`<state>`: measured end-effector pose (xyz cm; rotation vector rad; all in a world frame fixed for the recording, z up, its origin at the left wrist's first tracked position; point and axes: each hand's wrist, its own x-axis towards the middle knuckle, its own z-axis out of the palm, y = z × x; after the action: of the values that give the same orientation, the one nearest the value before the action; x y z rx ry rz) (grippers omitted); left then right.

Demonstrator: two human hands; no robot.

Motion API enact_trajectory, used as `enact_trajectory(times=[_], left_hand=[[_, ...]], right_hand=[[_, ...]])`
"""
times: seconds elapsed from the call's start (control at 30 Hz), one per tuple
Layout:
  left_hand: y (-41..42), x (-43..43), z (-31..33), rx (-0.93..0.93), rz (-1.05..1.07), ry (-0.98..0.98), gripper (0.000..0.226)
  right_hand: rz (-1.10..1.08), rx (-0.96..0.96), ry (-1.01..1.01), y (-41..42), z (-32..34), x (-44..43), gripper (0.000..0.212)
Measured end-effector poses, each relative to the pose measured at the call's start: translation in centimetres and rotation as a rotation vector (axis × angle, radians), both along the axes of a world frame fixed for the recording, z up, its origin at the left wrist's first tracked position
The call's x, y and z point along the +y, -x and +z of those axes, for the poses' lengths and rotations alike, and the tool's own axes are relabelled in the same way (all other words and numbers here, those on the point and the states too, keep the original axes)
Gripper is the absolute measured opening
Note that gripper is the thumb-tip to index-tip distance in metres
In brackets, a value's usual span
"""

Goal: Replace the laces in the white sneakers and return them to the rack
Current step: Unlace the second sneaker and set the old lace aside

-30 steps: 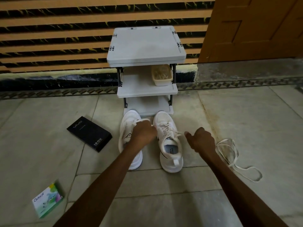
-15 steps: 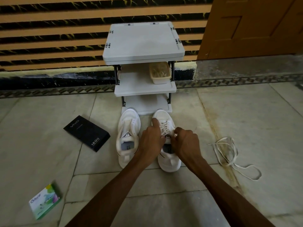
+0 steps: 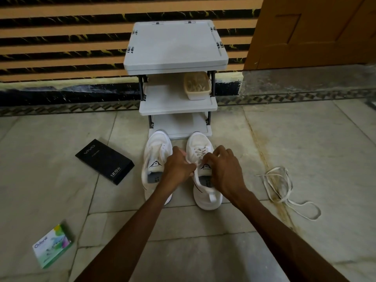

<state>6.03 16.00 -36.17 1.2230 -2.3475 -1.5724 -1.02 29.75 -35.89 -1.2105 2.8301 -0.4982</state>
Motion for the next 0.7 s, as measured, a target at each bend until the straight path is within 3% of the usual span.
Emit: enact_trajectory(times=[0.1, 0.27, 0.53, 0.7], left_hand=[[0.1, 0.1, -0.1, 0.018, 0.000, 0.016, 0.048], [0.0, 0.2, -0.3, 0.027, 0.007, 0.021, 0.049], [-0.2, 0.7, -0.7, 0.075, 0.018, 0.101, 0.050], [-0.5, 1.3, 0.3, 0.094, 0.005, 0.225, 0.051]], right_hand=[[0.055, 0.016, -0.058, 0.1, 0.2, -0.5, 0.047], [0.045, -0.044, 0.008, -0.1, 0.5, -0.8, 0.056], [0.045, -0.041, 0.106, 0.0, -0.7, -0.4, 0.041], [0.141, -0.077, -0.044, 0.3, -0.1, -1.1, 0.036]])
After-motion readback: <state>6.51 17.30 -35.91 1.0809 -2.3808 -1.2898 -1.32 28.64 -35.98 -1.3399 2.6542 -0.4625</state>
